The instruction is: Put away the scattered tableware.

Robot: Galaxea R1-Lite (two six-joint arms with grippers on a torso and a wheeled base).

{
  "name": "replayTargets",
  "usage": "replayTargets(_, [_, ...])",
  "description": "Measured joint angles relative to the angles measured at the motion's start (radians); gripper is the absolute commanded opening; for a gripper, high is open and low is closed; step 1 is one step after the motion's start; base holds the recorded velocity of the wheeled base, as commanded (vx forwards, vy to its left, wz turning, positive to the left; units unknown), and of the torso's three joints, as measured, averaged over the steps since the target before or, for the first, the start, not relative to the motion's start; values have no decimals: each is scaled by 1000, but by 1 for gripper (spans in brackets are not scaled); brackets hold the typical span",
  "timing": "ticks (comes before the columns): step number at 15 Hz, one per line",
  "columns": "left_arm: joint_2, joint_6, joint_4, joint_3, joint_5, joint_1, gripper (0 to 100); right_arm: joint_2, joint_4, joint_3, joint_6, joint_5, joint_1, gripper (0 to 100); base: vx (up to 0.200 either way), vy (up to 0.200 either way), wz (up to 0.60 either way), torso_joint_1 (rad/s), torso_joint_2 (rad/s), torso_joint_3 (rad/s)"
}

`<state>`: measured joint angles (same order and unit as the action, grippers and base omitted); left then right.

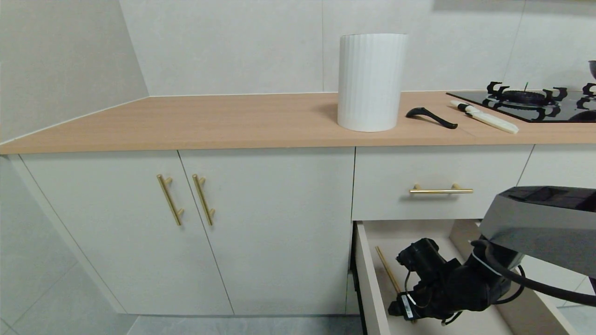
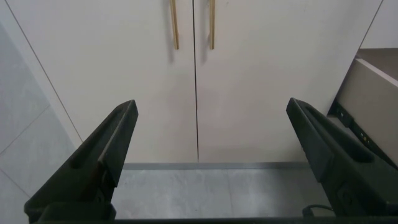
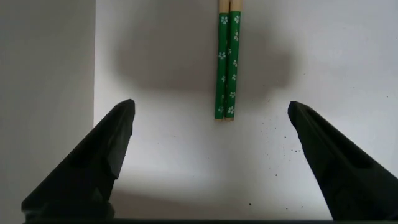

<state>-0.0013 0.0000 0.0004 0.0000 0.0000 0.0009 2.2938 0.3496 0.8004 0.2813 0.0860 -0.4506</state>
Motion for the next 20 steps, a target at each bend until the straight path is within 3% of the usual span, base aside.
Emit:
replayTargets(4, [0, 0, 0, 0, 0, 0, 100, -137, -18, -17, 17, -9, 24, 100, 0, 0, 0, 0, 0, 0])
replayTargets(9, [0, 0, 1, 0, 0, 0, 100, -455, -123, -40, -48, -115, 114, 100, 0, 0, 0, 0, 0, 0])
replayTargets(20, [0, 0, 0, 0, 0, 0, 100, -789, -114, -17, -138, -126, 296, 100, 0, 0, 0, 0, 0, 0])
